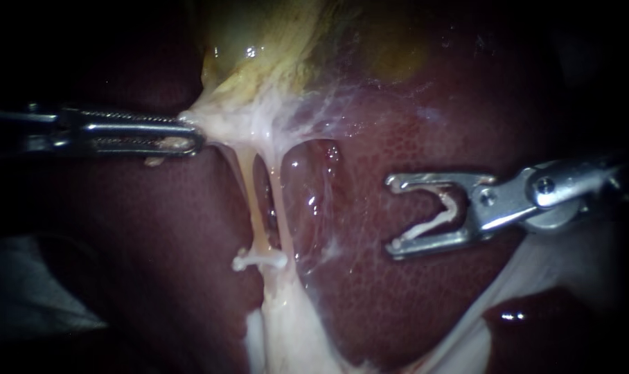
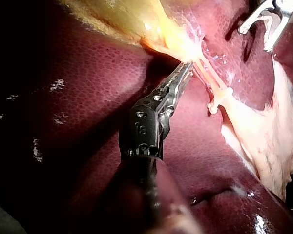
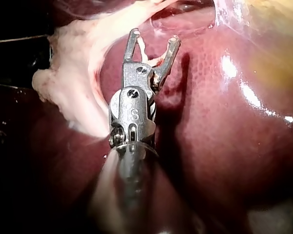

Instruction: Clipping second clip left tube

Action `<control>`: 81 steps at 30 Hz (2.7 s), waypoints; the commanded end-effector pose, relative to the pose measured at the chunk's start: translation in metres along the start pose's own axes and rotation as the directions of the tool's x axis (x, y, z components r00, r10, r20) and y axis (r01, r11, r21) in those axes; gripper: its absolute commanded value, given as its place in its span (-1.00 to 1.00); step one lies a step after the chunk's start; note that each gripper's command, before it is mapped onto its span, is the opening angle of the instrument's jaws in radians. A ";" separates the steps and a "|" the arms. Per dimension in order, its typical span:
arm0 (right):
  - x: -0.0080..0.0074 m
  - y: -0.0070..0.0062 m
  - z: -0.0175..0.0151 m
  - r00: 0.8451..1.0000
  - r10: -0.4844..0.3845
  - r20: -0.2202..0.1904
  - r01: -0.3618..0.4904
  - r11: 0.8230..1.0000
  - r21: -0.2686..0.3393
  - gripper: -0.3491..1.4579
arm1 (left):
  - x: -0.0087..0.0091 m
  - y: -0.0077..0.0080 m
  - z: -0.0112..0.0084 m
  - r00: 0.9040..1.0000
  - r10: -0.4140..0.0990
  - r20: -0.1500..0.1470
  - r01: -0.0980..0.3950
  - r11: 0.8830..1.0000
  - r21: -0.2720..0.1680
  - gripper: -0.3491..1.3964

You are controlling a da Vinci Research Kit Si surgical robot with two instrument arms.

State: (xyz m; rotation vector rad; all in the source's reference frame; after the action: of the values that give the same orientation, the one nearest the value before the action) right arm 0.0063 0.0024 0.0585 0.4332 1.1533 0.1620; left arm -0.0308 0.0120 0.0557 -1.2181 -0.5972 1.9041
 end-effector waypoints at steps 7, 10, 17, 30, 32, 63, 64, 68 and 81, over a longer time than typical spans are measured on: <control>0.0007 -0.0011 0.0046 0.999 0.051 -0.014 -0.050 0.998 0.030 -0.07 | -0.0002 0.0001 0.0004 1.000 0.002 -0.001 -0.002 1.000 0.004 -1.00; 0.0010 -0.0014 0.0063 0.997 0.077 -0.025 -0.076 0.996 0.041 -0.07 | -0.0003 0.0001 0.0005 1.000 0.002 -0.001 -0.002 1.000 0.006 -1.00; 0.0013 -0.0014 0.0096 0.993 0.110 -0.035 -0.107 0.992 0.062 -0.07 | -0.0005 -0.0001 0.0008 1.000 0.003 -0.005 -0.003 1.000 0.009 -1.00; -0.0007 -0.0003 0.0127 0.988 0.149 -0.031 -0.146 0.986 0.074 -0.07 | -0.0006 -0.0001 0.0010 1.000 0.004 -0.005 -0.004 1.000 0.010 -1.00; -0.0013 0.0001 0.0131 0.987 0.159 -0.030 -0.156 0.985 0.078 -0.07 | -0.0006 -0.0001 0.0010 1.000 0.004 -0.006 -0.004 1.000 0.010 -1.00; -0.0024 0.0012 0.0196 0.966 0.247 -0.080 -0.226 0.951 0.213 -0.07 | -0.0008 -0.0001 0.0012 1.000 0.005 0.000 -0.005 1.000 0.013 -1.00; -0.0022 0.0010 0.0197 0.966 0.246 -0.082 -0.223 0.950 0.218 -0.07 | -0.0008 -0.0001 0.0012 1.000 0.005 0.000 -0.005 1.000 0.013 -1.00; -0.0010 -0.0002 0.0198 0.963 0.254 -0.094 -0.226 0.945 0.238 -0.07 | -0.0008 -0.0002 0.0012 1.000 0.005 0.000 -0.005 1.000 0.013 -1.00; 0.0015 -0.0024 0.0193 0.933 0.353 -0.068 -0.323 0.905 0.276 -0.68 | -0.0009 -0.0003 0.0014 1.000 0.006 0.005 -0.006 1.000 0.015 -1.00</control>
State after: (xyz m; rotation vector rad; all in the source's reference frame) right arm 0.0242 -0.0040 0.0626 0.8724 1.2115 0.3484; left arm -0.0317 0.0114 0.0570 -1.2078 -0.5817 1.9144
